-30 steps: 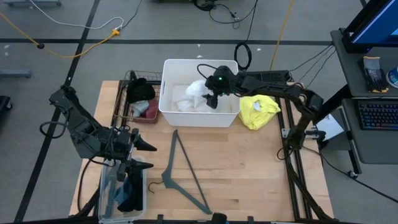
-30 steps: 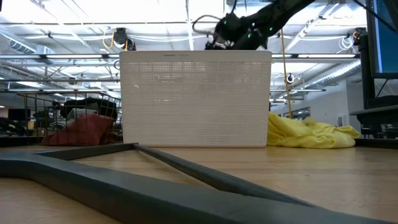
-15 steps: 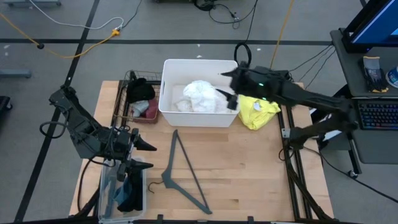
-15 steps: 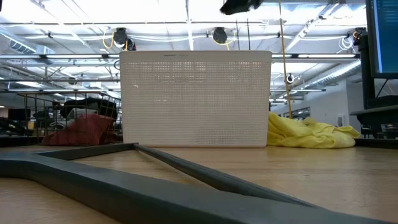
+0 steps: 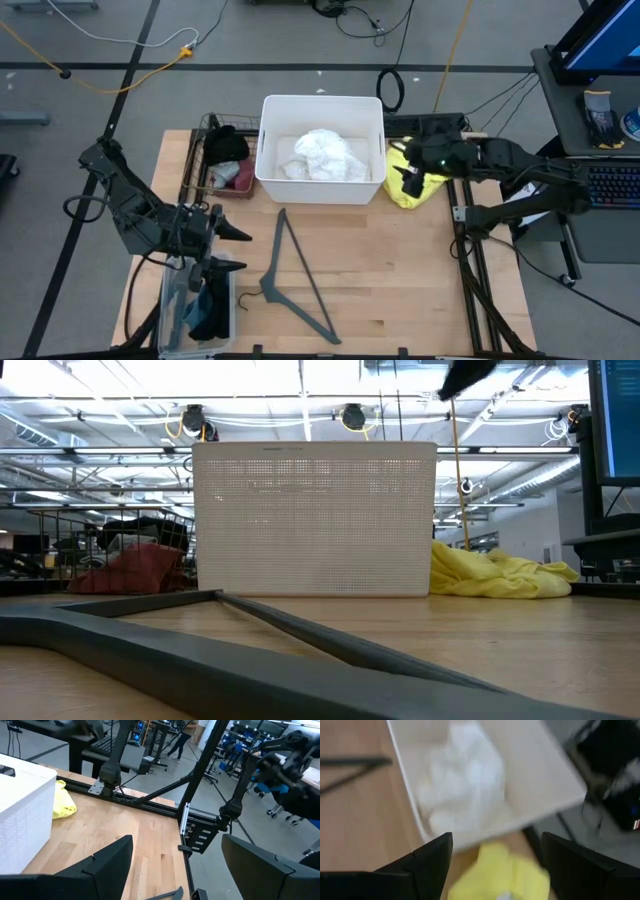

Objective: Pick & Place Cloths
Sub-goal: Put the yellow shirt into the white bin

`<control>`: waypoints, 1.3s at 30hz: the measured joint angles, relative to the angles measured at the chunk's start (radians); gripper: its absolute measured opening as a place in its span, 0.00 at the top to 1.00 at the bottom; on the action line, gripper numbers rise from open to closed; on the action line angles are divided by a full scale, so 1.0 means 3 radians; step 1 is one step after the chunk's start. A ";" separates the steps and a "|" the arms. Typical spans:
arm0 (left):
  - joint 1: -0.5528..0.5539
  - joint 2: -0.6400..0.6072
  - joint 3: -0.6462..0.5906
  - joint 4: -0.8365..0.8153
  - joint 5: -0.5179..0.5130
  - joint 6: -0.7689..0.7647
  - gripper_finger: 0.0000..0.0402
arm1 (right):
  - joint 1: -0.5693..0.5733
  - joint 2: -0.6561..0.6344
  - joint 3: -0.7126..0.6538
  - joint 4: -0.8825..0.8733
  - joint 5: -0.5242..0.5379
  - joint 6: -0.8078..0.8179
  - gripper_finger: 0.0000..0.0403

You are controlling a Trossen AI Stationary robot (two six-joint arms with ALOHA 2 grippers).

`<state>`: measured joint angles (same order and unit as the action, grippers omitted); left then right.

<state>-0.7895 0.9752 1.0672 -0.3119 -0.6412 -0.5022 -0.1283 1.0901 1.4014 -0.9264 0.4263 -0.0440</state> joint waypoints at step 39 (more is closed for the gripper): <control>0.0000 0.0000 0.0001 -0.0004 -0.0132 -0.0086 0.23 | -0.0248 0.0169 -0.1990 -0.0393 -0.0101 0.0806 0.26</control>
<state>-0.7895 0.9752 1.0676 -0.3130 -0.6807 -0.5281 -0.2028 1.1407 0.8044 -1.0442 0.3959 0.1976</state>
